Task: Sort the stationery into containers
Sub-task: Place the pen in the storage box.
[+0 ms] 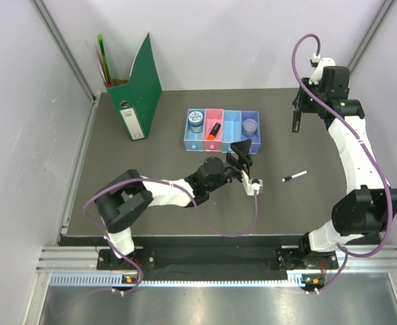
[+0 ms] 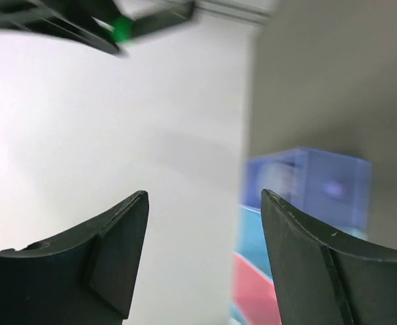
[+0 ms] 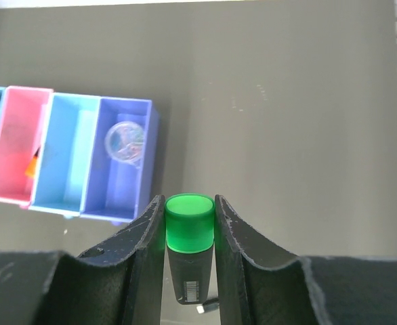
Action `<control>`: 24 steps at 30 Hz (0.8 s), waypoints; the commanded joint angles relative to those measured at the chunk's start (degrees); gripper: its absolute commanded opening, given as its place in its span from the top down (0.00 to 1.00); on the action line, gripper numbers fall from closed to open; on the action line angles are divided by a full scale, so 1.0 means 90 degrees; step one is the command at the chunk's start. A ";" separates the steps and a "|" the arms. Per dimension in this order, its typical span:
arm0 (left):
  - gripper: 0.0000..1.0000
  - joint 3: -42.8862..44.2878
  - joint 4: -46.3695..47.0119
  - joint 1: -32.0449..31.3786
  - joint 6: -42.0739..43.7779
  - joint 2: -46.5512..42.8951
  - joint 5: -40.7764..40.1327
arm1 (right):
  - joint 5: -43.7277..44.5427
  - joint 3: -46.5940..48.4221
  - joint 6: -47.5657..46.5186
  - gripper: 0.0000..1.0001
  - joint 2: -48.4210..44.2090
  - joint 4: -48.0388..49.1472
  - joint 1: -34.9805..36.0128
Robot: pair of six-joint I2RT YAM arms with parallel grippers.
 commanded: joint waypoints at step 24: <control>0.31 0.0860 0.5595 0.0026 0.2230 0.2073 0.2482 | -0.0448 -0.1200 -0.0187 0.86 -0.0689 -0.0214 0.1420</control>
